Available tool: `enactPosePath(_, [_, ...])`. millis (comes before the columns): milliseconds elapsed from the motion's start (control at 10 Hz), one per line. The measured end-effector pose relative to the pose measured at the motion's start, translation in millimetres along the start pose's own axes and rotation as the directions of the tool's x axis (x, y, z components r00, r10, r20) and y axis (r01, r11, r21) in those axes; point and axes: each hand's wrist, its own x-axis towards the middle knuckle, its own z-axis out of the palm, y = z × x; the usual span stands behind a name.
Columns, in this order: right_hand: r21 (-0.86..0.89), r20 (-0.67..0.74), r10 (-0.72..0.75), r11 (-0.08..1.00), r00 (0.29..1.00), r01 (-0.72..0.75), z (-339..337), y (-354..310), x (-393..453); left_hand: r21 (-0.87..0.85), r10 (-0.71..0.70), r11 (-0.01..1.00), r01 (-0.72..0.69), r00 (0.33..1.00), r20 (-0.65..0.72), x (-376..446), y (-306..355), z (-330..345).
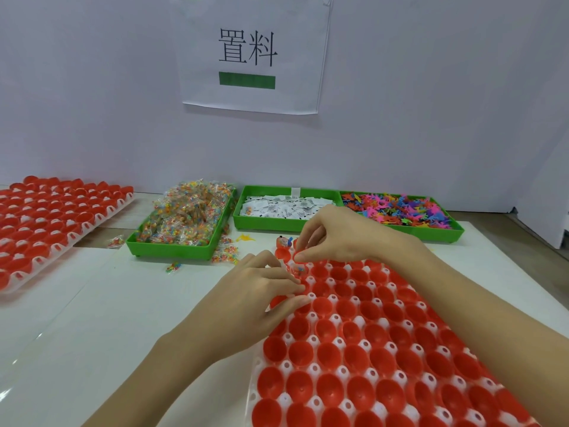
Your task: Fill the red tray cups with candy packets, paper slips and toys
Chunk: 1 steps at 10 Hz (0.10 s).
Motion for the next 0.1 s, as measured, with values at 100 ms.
enactPosePath(100, [0.107,-0.14,-0.01,0.994,0.99,0.025,-6.7,4.1,-19.6,-0.068,-0.008,0.998,0.006,1.0,-0.022,-0.7,2.2,-1.7])
